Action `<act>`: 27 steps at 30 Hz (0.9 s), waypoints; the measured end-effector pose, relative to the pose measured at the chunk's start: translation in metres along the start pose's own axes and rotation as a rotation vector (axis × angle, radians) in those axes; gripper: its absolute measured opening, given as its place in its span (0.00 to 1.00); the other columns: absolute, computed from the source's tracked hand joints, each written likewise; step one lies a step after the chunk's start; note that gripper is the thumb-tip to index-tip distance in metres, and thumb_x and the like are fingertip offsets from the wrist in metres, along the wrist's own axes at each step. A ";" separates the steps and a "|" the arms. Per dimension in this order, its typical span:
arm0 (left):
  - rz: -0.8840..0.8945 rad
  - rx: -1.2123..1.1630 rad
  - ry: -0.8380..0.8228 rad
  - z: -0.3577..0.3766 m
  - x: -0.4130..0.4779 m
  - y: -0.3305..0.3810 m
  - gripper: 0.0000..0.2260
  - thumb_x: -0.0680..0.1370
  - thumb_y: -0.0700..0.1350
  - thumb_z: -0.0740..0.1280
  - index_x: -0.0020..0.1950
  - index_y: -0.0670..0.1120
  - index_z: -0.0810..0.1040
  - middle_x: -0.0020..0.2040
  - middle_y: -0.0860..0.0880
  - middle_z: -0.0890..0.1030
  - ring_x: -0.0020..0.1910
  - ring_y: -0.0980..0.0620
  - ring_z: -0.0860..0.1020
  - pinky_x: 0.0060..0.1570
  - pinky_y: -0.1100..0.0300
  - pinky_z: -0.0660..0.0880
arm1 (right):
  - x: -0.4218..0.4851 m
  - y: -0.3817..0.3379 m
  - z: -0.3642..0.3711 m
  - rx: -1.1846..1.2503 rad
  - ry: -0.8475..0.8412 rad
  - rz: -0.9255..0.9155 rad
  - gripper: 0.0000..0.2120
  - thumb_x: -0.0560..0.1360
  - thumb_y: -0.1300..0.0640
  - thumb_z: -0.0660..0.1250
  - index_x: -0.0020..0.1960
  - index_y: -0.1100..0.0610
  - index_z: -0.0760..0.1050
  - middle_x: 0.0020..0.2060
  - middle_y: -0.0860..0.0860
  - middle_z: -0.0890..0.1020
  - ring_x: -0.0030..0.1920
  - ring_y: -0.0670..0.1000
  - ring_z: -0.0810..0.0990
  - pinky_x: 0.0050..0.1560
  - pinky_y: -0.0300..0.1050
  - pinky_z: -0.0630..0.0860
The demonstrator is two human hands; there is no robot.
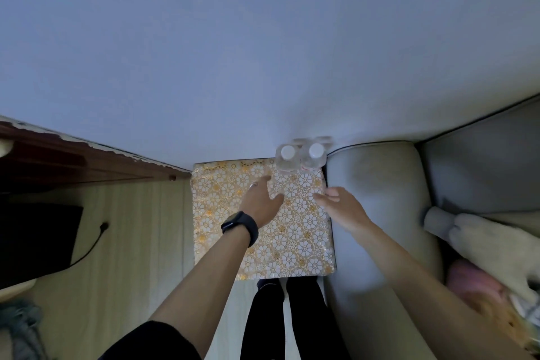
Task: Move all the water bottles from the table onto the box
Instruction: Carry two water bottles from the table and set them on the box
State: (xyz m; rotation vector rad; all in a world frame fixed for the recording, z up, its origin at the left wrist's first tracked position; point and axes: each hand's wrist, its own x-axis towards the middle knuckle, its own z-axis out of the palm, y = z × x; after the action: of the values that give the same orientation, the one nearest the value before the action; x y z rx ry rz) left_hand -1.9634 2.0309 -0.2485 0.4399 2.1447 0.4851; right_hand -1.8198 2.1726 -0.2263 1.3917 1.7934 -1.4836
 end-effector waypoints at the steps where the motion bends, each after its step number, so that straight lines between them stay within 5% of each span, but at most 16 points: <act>1: -0.004 0.004 -0.012 -0.003 -0.012 -0.005 0.26 0.81 0.52 0.65 0.77 0.48 0.63 0.74 0.45 0.71 0.61 0.48 0.77 0.55 0.57 0.73 | -0.016 0.004 0.002 0.013 -0.012 -0.015 0.28 0.78 0.39 0.65 0.73 0.52 0.69 0.67 0.48 0.77 0.59 0.48 0.77 0.50 0.40 0.70; 6: -0.014 -0.110 -0.042 -0.023 -0.093 -0.030 0.21 0.82 0.53 0.64 0.74 0.49 0.69 0.72 0.48 0.72 0.67 0.51 0.73 0.57 0.61 0.69 | -0.110 0.007 0.011 0.029 0.048 -0.083 0.16 0.78 0.41 0.66 0.62 0.46 0.75 0.60 0.41 0.79 0.60 0.45 0.77 0.61 0.44 0.70; 12: -0.098 -0.246 0.020 -0.051 -0.195 -0.073 0.19 0.82 0.53 0.63 0.72 0.50 0.71 0.72 0.50 0.72 0.68 0.47 0.74 0.62 0.53 0.74 | -0.185 -0.016 0.036 -0.165 0.069 -0.281 0.12 0.79 0.42 0.65 0.59 0.44 0.78 0.56 0.38 0.80 0.58 0.41 0.78 0.59 0.41 0.71; 16: -0.130 -0.253 0.200 -0.069 -0.254 -0.103 0.18 0.82 0.52 0.62 0.71 0.48 0.73 0.70 0.49 0.75 0.68 0.50 0.74 0.59 0.62 0.68 | -0.212 -0.051 0.064 -0.380 -0.017 -0.509 0.12 0.81 0.45 0.64 0.61 0.47 0.79 0.59 0.40 0.80 0.51 0.41 0.77 0.58 0.42 0.72; 19: -0.217 -0.278 0.331 -0.073 -0.296 -0.123 0.17 0.83 0.52 0.62 0.71 0.50 0.73 0.69 0.48 0.76 0.66 0.49 0.75 0.58 0.62 0.69 | -0.220 -0.074 0.092 -0.567 -0.138 -0.672 0.13 0.81 0.45 0.63 0.62 0.46 0.79 0.57 0.37 0.78 0.57 0.39 0.74 0.51 0.28 0.67; 23: -0.390 -0.384 0.533 -0.061 -0.364 -0.151 0.17 0.82 0.53 0.61 0.70 0.52 0.74 0.68 0.49 0.77 0.64 0.48 0.77 0.58 0.60 0.72 | -0.242 -0.108 0.142 -0.792 -0.270 -0.921 0.13 0.80 0.44 0.63 0.60 0.44 0.79 0.59 0.40 0.80 0.62 0.48 0.75 0.59 0.43 0.74; 27: -0.569 -0.486 0.760 -0.038 -0.448 -0.185 0.16 0.82 0.52 0.63 0.69 0.51 0.74 0.66 0.47 0.78 0.65 0.47 0.76 0.61 0.58 0.72 | -0.295 -0.136 0.208 -0.941 -0.394 -1.221 0.10 0.79 0.50 0.67 0.57 0.50 0.82 0.55 0.48 0.84 0.59 0.52 0.78 0.59 0.45 0.71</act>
State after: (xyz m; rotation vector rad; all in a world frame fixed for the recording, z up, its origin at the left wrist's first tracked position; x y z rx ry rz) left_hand -1.7687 1.6526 -0.0141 -0.7236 2.5828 0.8973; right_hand -1.8731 1.8706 0.0078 -0.5296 2.5825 -0.8660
